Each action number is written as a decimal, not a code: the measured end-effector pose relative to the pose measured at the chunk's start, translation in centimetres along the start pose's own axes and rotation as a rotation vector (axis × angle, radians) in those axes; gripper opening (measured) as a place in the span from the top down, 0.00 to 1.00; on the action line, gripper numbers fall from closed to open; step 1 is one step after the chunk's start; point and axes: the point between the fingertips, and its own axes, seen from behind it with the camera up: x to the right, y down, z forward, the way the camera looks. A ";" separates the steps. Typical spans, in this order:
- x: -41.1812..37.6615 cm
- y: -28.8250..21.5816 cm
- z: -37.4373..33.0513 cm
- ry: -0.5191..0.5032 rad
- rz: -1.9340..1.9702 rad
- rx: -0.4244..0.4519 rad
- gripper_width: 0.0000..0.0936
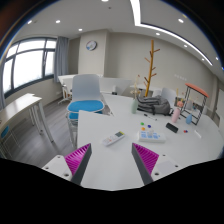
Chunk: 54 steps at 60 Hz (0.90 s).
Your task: Unplug charger
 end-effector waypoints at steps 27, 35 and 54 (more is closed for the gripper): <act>16.9 4.5 5.3 0.248 0.093 -0.034 0.09; 20.0 5.3 7.3 0.276 0.098 -0.020 0.09; 23.1 5.2 17.8 0.208 0.092 0.055 0.09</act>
